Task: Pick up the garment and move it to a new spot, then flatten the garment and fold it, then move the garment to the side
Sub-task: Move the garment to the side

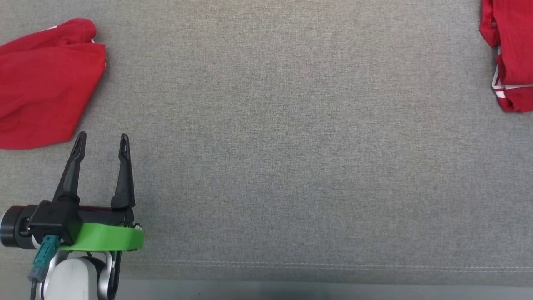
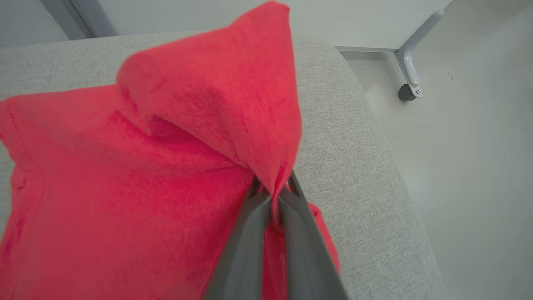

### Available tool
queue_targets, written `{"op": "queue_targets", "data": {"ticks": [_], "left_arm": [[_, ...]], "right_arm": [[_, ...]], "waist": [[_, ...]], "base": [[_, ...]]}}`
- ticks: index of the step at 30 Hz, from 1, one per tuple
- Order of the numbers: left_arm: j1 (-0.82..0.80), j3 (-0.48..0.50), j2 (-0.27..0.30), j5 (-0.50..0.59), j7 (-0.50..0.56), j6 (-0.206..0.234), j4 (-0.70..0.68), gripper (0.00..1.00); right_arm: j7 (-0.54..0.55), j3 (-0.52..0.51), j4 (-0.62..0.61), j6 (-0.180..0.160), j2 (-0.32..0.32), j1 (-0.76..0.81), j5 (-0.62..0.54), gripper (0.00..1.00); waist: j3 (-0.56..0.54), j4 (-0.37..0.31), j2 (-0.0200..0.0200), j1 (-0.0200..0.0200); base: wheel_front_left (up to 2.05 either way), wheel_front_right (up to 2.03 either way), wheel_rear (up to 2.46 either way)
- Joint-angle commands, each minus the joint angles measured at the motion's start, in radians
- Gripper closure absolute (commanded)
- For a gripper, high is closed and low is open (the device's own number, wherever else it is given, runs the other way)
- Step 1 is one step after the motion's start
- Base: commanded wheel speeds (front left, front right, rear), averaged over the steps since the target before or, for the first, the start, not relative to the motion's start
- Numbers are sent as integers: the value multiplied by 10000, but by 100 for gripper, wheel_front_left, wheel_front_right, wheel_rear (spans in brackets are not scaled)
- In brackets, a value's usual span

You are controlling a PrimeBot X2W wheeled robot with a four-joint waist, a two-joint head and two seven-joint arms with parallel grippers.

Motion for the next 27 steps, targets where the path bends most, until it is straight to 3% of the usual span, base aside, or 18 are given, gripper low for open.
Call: {"op": "queue_targets", "data": {"ticks": [1, 7, 9, 10, 22, 27], "left_arm": [[-40, 24, 11, 65, -30, -20, -33, 0], [5, 70, 17, 96, -30, -20, -89, 0], [36, 99, 43, 90, -30, -22, -103, 0], [54, 121, 51, 83, -30, -20, -107, 0], [31, 231, -33, 76, -31, -20, -80, 0], [143, 318, -137, 85, -31, -14, -60, 0]], "right_arm": [[-11, 54, 80, -17, -65, -85, -83, 100], [-79, 88, 155, -17, -77, -92, -142, 100], [-147, 95, 181, -18, -66, -128, -194, 16], [-246, 108, 202, -17, -52, -157, -245, 0], [-1647, 31, 18, -17, 222, -145, -332, 0], [-2896, -155, -672, -17, 503, 502, -24, 0]], "waist": [[3, 0, 0, -1], [6, 4, 0, -1], [12, 4, 0, -1], [20, 2, 0, -1], [-109, -103, 0, -1], [-503, -231, 0, -1]], "base": [[0, 0, 0], [0, 0, 0], [0, 0, 0], [0, 0, 0], [0, 0, 0], [0, 0, 0]]}}
